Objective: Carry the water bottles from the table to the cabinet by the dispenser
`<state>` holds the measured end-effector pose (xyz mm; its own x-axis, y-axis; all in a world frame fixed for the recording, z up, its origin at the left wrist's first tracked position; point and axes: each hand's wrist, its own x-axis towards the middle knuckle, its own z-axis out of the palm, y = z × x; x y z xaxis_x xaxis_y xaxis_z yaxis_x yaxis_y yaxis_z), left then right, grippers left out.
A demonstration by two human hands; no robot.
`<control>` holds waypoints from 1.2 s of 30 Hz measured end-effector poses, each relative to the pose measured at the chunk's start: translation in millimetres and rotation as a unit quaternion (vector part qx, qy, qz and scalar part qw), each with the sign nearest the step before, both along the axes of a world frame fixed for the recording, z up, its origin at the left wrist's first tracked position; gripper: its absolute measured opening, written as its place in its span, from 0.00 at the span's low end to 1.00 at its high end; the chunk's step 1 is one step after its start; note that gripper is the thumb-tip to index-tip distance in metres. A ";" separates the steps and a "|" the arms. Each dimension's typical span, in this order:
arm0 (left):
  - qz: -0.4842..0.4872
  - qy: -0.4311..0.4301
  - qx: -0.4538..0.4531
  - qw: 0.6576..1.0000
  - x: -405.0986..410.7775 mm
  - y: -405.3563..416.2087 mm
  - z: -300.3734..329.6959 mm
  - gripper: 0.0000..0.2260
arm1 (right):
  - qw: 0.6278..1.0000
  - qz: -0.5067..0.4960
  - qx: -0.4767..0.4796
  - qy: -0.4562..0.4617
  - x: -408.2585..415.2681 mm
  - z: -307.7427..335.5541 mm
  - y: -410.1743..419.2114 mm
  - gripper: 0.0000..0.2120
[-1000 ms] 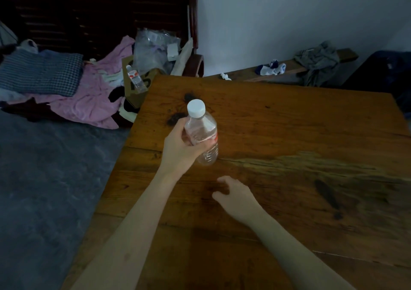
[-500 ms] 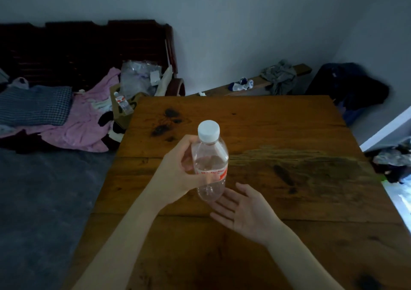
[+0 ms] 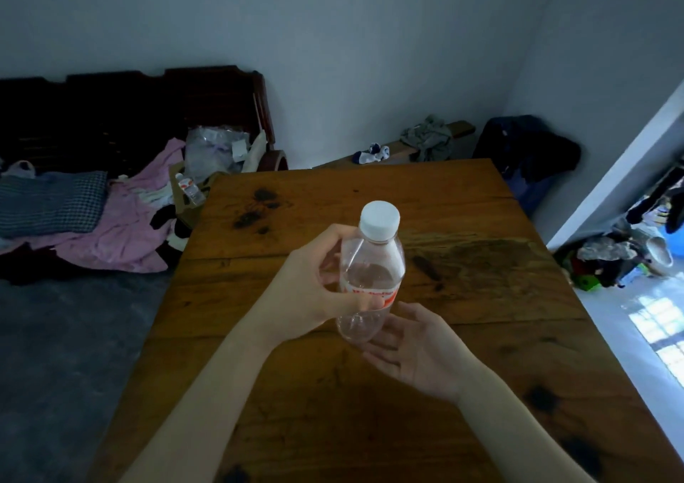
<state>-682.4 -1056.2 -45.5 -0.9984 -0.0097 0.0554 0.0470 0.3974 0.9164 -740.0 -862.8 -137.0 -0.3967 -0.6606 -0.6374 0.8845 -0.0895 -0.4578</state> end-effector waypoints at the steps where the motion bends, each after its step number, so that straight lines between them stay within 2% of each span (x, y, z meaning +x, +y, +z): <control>1: -0.012 0.001 -0.007 1.000 2.7 5.5 3.0 0.30 | 1.000 -0.006 -0.003 0.003 5.0 3.8 5.6 0.25; 10: -0.123 0.031 -0.022 0.992 18.0 32.0 30.6 0.31 | 0.994 -0.100 0.006 0.053 63.5 33.5 40.9 0.25; 20: -0.277 0.048 -0.019 0.960 48.1 77.9 35.5 0.28 | 0.968 -0.247 0.006 0.045 157.7 35.5 77.7 0.27; 29: -0.414 0.047 0.001 0.909 92.5 169.0 41.1 0.28 | 0.914 -0.402 -0.025 0.044 263.8 41.9 145.6 0.26; 33: -0.488 0.040 -0.009 0.872 130.0 232.0 44.1 0.32 | 0.876 -0.480 -0.030 0.048 325.0 42.9 182.9 0.22; 36: -0.538 0.037 -0.014 0.842 169.6 279.8 46.1 0.30 | 0.840 -0.539 -0.046 0.048 381.1 47.2 210.9 0.26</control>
